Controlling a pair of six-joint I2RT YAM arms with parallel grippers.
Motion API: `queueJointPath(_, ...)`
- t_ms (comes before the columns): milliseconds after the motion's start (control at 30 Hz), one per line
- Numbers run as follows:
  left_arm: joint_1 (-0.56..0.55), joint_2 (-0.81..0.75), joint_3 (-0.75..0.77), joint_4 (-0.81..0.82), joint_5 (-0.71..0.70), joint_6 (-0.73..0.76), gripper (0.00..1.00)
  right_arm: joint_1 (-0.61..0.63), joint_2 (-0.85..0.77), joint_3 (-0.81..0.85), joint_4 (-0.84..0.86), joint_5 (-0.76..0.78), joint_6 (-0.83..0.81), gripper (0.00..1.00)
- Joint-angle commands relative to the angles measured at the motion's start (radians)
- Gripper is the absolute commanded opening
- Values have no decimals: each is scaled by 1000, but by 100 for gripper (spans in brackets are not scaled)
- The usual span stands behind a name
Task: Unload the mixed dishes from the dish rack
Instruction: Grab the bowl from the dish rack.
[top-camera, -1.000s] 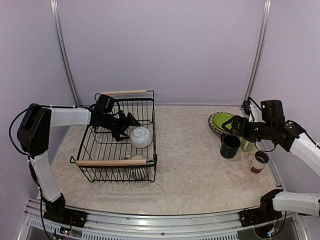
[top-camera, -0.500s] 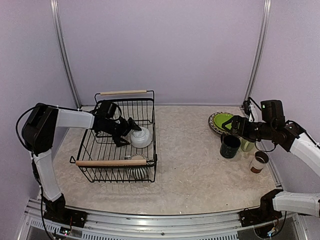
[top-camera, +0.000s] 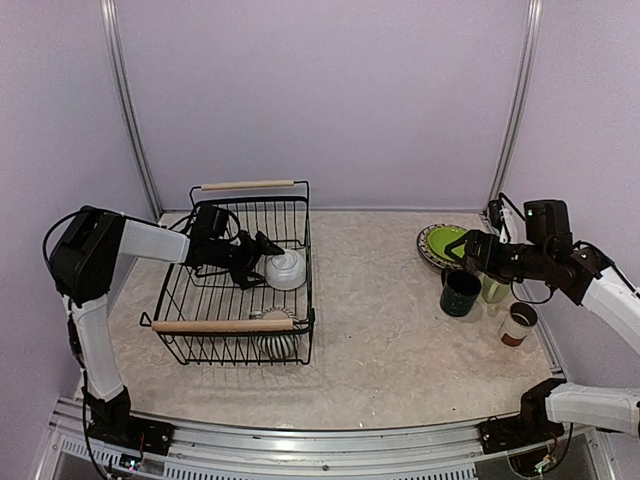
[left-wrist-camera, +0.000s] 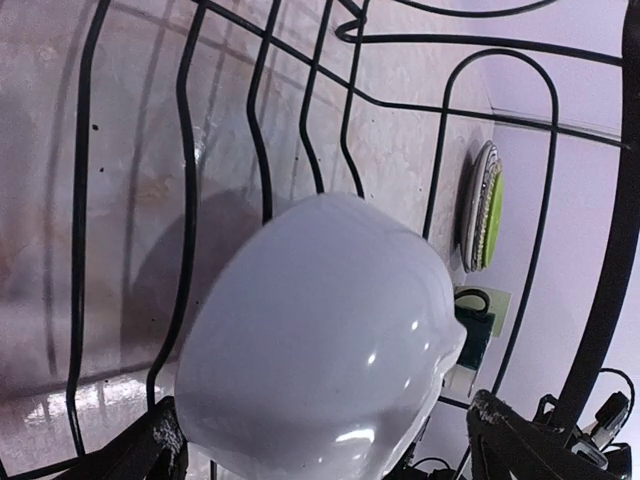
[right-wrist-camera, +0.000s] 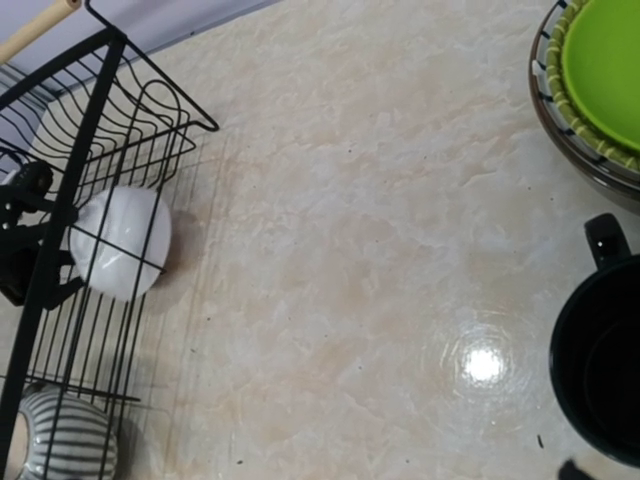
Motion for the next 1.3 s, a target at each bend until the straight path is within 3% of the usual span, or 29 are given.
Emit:
queueJointPath(0,-10,-50,-53,174,72,-53,90,-6,-14,16,-5,-4,10,100)
queueJointPath(300,-12,-107,-87,250,87,-81,87,-6,0,18,6,-6,10,100)
queueJointPath(600,-7,-100,-21,42,-36,-43,99,-6,8,19,13,-13,15,100)
queueJointPath(767,-14,-57,4,37,-39,-74,99,-5,5,15,22,-16,19,100)
queueJointPath(1267,-46,34,58,-8,-222,-88,99,-4,-8,3,21,-18,20,100)
